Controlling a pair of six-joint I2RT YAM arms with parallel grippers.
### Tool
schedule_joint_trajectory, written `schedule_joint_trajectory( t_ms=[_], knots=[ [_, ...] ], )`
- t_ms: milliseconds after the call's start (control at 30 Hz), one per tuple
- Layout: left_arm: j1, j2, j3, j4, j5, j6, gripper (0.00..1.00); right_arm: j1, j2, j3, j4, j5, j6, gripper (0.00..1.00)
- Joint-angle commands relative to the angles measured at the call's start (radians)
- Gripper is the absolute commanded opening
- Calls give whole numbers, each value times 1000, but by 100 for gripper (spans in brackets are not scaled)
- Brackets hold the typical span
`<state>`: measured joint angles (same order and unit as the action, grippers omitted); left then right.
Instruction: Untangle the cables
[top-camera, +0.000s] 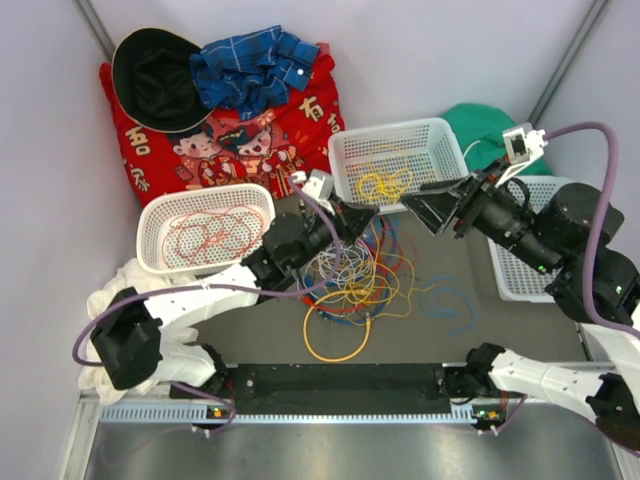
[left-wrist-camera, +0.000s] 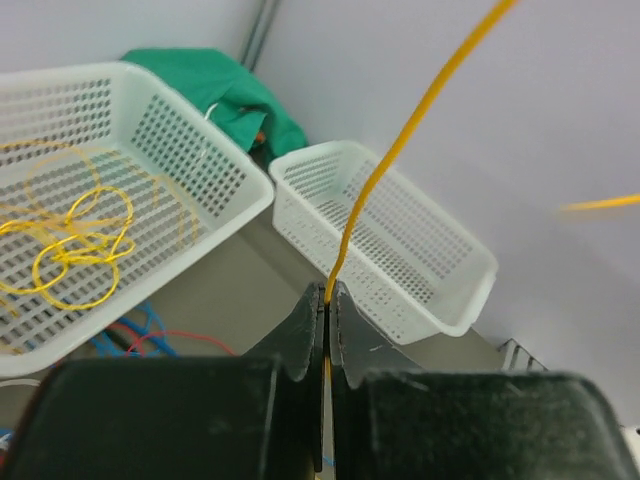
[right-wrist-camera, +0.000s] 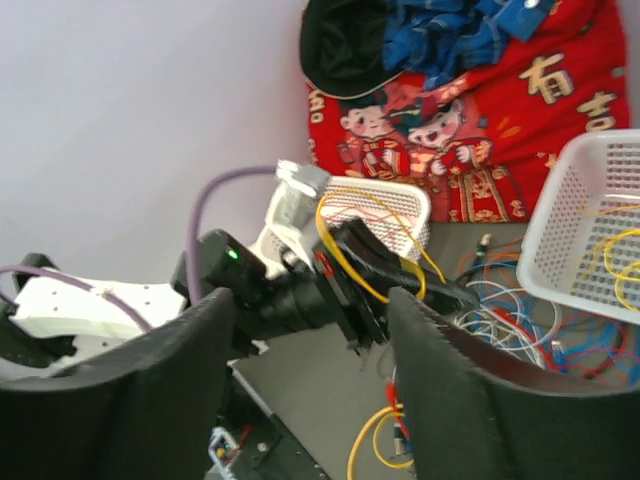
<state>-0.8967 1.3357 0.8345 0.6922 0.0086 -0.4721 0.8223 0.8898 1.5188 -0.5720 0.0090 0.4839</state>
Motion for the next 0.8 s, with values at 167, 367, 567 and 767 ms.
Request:
schedule_joint_trajectory(
  t_ms=[167, 367, 567, 767],
  knots=[
    [79, 108, 538, -505, -114, -17, 0, 8, -83, -57, -89, 199, -28, 94],
    [169, 269, 803, -589, -53, -77, 0, 6, -146, -108, -121, 267, -41, 96],
    [234, 451, 983, -582, -29, -111, 0, 8, -204, -164, -140, 319, -33, 96],
    [291, 669, 1119, -545, -13, -149, 0, 6, -261, -233, -163, 362, -19, 95]
  ],
)
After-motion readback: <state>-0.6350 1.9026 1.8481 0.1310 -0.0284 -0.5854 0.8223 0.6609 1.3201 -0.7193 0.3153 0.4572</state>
